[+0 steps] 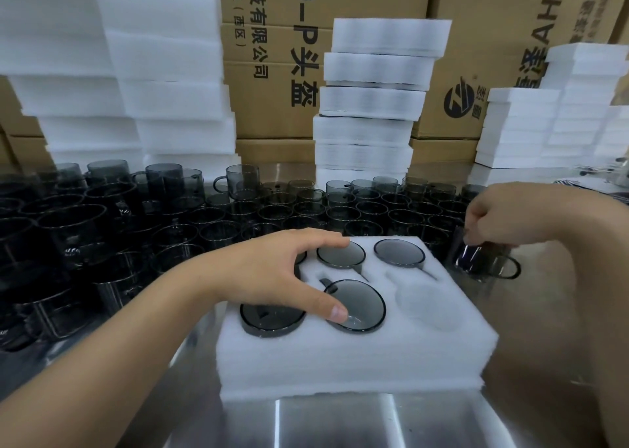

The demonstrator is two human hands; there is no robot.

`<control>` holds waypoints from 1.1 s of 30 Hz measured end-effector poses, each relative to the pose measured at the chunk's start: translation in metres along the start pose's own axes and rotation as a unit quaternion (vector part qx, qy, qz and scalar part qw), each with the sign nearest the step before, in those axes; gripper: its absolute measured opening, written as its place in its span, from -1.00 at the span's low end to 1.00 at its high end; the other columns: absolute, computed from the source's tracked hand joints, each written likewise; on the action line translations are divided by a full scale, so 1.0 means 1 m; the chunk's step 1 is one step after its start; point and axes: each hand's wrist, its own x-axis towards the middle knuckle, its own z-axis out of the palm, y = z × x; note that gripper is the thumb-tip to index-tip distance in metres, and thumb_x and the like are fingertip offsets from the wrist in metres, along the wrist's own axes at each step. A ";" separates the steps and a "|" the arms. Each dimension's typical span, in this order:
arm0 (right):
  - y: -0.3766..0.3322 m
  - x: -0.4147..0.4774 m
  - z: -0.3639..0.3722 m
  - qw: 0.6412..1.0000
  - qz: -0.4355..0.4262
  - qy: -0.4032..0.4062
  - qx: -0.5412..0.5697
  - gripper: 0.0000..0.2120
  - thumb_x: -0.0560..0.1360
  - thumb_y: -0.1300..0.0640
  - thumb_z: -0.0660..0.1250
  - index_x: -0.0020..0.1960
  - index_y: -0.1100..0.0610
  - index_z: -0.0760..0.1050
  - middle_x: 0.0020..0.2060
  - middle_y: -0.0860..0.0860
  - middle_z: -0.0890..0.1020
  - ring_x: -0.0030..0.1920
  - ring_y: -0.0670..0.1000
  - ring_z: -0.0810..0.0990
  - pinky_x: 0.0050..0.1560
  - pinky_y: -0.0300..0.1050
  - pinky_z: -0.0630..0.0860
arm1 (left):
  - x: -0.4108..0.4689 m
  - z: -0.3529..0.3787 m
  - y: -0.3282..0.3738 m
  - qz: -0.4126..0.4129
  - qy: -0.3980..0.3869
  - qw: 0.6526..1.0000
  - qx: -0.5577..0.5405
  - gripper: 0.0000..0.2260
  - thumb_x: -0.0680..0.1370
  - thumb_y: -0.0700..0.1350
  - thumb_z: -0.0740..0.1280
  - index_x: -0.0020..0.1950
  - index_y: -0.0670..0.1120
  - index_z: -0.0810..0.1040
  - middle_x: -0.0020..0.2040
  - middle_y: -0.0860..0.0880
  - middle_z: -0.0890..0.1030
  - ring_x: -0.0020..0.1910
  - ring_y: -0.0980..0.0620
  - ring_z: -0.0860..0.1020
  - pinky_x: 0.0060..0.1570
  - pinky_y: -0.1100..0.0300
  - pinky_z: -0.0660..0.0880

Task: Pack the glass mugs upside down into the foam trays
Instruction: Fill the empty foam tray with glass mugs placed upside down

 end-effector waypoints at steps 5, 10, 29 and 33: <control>-0.004 -0.002 -0.005 0.980 -0.037 0.142 0.132 -0.85 0.49 0.09 0.31 -0.23 0.09 0.55 -0.29 0.01 0.58 -0.26 -0.03 0.50 -0.34 -0.17 0.33 | 0.000 0.001 -0.001 -0.005 0.001 1.000 0.015 -0.20 0.12 0.46 0.37 0.35 0.44 0.26 0.39 0.51 0.18 0.38 0.45 0.16 0.32 0.37 0.17; -0.030 -0.003 0.005 0.908 -0.123 0.211 0.341 -0.82 0.46 0.01 0.36 -0.29 0.04 0.55 -0.56 -0.18 0.51 -0.54 -0.23 0.40 -0.34 -0.16 0.32 | 0.001 0.001 0.003 -0.007 0.027 1.000 -0.004 -0.22 0.22 0.51 0.32 0.40 0.34 0.28 0.37 0.44 0.29 0.36 0.42 0.23 0.26 0.42 0.20; -0.087 0.000 0.058 0.806 -0.285 0.103 0.508 -0.88 0.44 0.31 0.38 -0.07 0.14 0.57 -0.12 0.05 0.68 -0.09 0.00 0.65 -0.02 -0.16 0.56 | 0.011 0.008 -0.003 0.027 0.276 0.912 -0.302 -0.57 0.44 -0.09 0.46 0.26 0.14 0.46 0.02 0.09 0.68 -0.05 0.11 0.66 -0.15 0.27 0.58; -0.087 -0.001 0.056 0.785 -0.284 0.097 0.542 -0.89 0.46 0.29 0.37 -0.07 0.11 0.57 -0.11 0.07 0.69 -0.05 0.02 0.66 0.05 -0.17 0.54 | 0.012 0.008 -0.004 0.029 0.263 0.914 -0.309 -0.52 0.35 -0.23 0.53 0.15 0.09 0.44 0.09 0.01 0.62 -0.12 0.09 0.66 -0.06 0.17 0.53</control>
